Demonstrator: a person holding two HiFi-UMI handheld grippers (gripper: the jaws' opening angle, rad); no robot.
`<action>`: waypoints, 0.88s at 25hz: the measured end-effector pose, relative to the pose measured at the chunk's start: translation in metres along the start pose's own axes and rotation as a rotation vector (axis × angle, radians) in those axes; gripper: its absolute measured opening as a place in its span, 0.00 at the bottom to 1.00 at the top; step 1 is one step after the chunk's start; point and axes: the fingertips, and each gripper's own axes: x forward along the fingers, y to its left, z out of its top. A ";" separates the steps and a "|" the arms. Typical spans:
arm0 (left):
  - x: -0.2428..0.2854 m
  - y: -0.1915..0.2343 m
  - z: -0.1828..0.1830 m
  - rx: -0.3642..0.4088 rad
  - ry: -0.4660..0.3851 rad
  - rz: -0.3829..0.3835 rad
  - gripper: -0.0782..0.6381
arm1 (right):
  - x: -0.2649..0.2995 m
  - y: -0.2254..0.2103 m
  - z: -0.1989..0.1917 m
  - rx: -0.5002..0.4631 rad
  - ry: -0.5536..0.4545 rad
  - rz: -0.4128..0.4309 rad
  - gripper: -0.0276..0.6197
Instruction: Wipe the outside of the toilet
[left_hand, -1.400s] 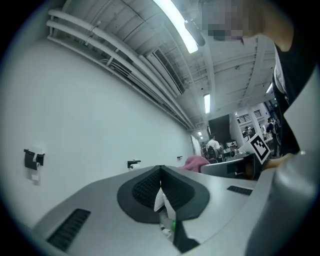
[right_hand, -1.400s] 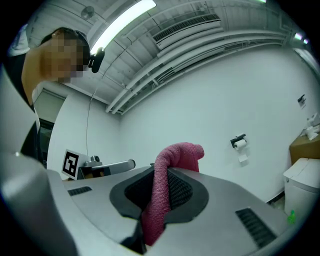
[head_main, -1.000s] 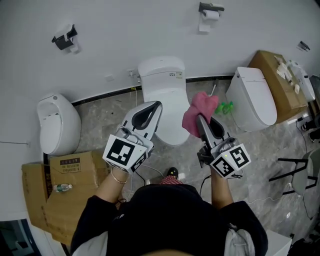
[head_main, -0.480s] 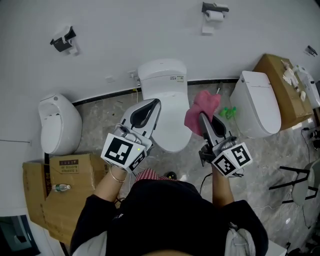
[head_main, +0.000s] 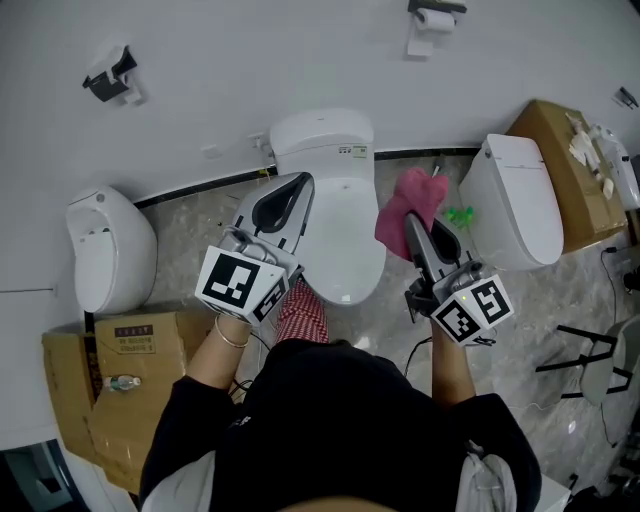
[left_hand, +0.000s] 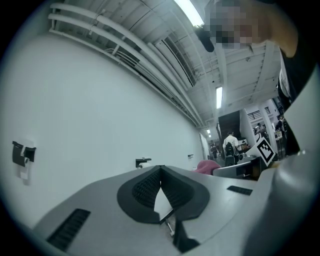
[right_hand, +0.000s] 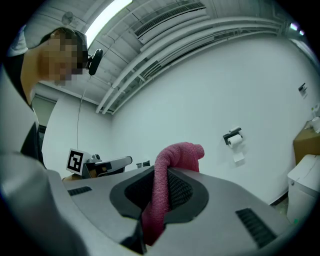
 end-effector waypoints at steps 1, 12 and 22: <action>0.009 0.007 -0.001 0.004 -0.003 -0.008 0.12 | 0.007 -0.005 0.001 -0.005 -0.004 -0.009 0.13; 0.092 0.114 -0.020 0.000 0.011 -0.054 0.12 | 0.123 -0.057 -0.009 -0.007 0.029 -0.061 0.13; 0.136 0.234 -0.072 -0.097 0.078 -0.024 0.12 | 0.258 -0.084 -0.048 0.010 0.152 -0.039 0.13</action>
